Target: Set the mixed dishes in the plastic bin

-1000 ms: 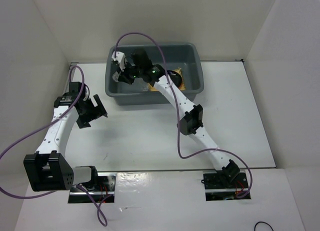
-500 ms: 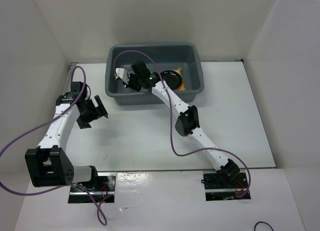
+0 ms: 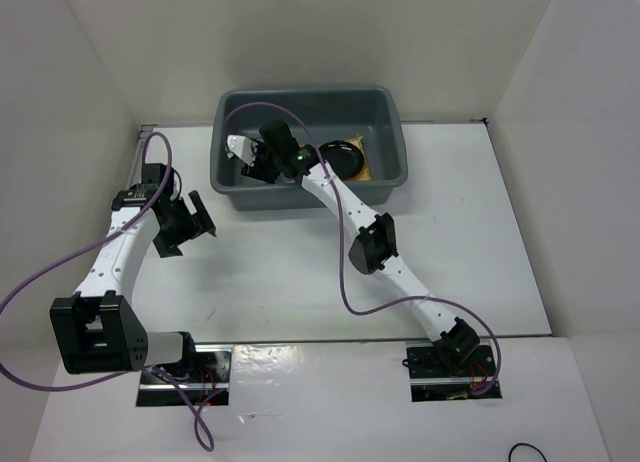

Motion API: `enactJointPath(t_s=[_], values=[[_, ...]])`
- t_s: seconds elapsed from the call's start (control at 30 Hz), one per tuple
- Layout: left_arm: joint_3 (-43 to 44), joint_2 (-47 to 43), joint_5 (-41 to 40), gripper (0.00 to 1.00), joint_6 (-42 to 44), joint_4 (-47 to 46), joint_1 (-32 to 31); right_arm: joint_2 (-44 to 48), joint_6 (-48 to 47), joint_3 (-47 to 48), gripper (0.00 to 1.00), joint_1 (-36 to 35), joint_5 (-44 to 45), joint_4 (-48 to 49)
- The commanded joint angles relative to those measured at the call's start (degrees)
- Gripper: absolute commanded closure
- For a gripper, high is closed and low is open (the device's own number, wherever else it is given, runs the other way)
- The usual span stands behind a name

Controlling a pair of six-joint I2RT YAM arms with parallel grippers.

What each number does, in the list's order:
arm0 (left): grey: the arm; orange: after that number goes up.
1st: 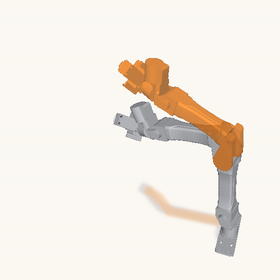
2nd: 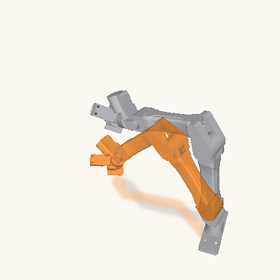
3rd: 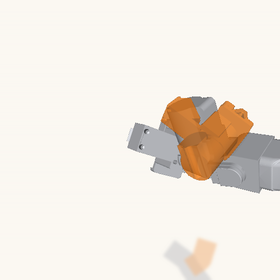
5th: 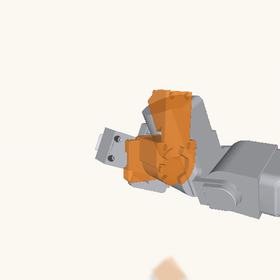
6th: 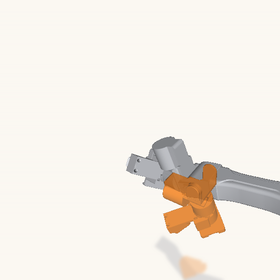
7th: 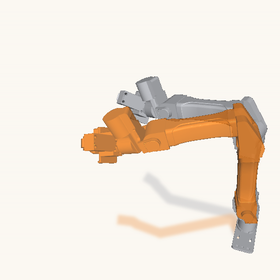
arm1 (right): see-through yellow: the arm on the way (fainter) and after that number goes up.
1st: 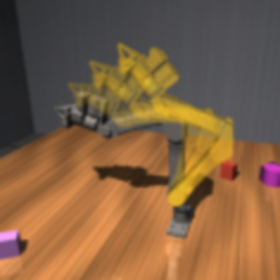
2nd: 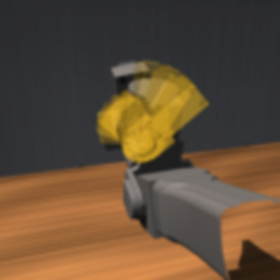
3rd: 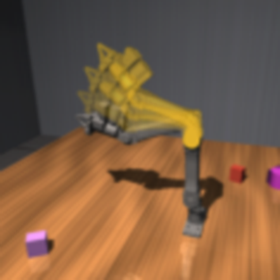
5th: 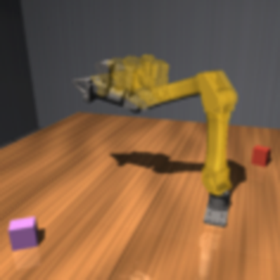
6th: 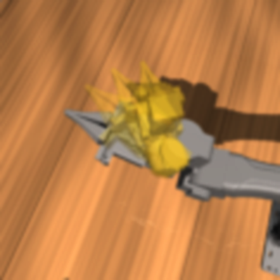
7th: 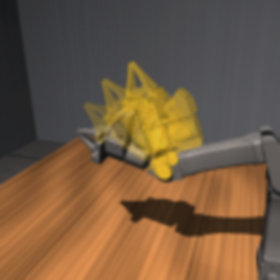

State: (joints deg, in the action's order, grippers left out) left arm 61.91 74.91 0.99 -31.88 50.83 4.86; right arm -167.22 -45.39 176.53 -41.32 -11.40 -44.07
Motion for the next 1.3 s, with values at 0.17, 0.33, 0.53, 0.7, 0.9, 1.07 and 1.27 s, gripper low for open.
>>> enactJointPath(t_s=[0.17, 0.33, 0.53, 0.7, 0.9, 1.07, 1.27], values=[[-0.1, 0.1, -1.2, 0.00, -0.6, -0.3, 0.4, 12.1, 9.7, 2.9, 0.24, -0.9, -4.5, 5.9], [-0.1, -0.5, -2.2, 0.00, -1.1, 0.2, 0.4, 23.1, 20.4, 2.9, 0.08, 0.9, -5.0, 9.3], [-0.1, -8.3, -2.8, 0.00, -1.6, -0.3, 0.9, 33.4, 30.2, 2.9, 0.02, 9.7, 26.2, 2.8], [-1.9, -16.8, -2.2, 0.00, -2.1, -3.0, 0.9, 36.9, 34.6, 1.3, 0.02, 21.1, 31.1, -28.6], [-1.7, -17.3, -1.0, 0.00, 0.8, -4.4, 0.9, 52.7, 34.2, -22.5, 0.02, 22.7, 29.9, -28.5], [1.3, -10.9, -1.0, 0.00, 3.7, -6.1, 0.4, 68.8, 34.2, -45.5, 0.02, 22.7, 32.1, -26.9], [3.1, -10.3, 1.0, 0.00, 2.4, -11.4, 0.4, 87.7, 34.2, -72.1, 0.02, 20.1, 42.1, -16.3]])
